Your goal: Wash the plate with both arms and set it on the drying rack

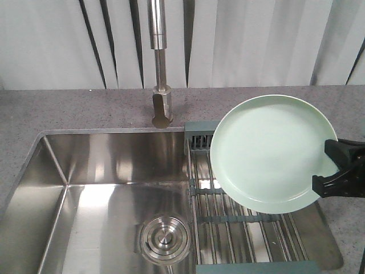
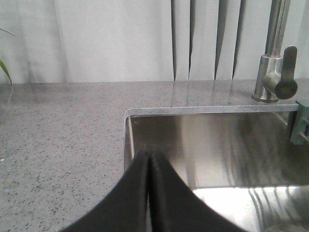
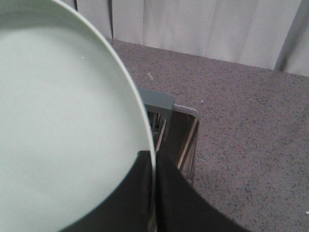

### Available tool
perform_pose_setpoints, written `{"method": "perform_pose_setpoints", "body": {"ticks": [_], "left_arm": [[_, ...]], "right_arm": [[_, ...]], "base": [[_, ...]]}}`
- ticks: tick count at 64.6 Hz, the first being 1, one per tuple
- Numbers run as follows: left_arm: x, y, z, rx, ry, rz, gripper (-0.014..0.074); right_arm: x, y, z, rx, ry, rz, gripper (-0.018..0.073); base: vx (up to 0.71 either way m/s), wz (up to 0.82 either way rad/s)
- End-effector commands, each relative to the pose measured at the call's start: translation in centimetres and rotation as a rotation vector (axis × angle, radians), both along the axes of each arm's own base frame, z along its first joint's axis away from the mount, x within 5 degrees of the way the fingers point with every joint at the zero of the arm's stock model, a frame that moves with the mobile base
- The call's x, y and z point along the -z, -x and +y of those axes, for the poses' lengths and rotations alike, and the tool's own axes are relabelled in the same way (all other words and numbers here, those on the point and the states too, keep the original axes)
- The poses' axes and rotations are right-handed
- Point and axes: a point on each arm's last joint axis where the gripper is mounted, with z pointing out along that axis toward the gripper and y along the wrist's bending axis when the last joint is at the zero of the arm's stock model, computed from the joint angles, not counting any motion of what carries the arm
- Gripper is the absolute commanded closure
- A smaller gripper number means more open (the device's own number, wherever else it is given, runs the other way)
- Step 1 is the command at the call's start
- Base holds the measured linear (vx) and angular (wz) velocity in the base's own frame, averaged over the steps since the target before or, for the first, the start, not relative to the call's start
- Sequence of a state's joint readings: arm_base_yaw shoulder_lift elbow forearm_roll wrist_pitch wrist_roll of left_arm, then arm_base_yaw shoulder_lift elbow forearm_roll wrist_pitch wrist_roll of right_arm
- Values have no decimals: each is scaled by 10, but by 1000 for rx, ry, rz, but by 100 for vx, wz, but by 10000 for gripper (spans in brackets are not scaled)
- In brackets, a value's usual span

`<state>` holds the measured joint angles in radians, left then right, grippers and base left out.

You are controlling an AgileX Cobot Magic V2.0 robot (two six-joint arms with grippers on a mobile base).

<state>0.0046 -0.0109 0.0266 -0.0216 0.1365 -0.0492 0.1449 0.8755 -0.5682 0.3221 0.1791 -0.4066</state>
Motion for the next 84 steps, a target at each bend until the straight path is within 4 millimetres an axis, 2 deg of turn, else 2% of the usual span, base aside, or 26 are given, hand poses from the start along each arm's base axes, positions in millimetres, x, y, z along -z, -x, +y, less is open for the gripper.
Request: {"method": "perform_pose_setpoints", "body": {"ticks": [1, 67, 78, 84], "left_arm": [[-1, 0, 0, 3, 18, -69, 602], [-1, 0, 0, 3, 16, -72, 602], [-13, 1, 0, 2, 3, -138, 602], [-28, 4, 0, 2, -7, -175, 602]], "right_arm": [[-18, -1, -2, 24, -12, -111, 569], [-18, -1, -2, 24, -12, -111, 569], [-18, -1, -2, 24, -12, -111, 569], [-18, -1, -2, 24, -12, -111, 569]], "base": [[0, 0], [0, 0], [0, 0], [0, 0]]}}
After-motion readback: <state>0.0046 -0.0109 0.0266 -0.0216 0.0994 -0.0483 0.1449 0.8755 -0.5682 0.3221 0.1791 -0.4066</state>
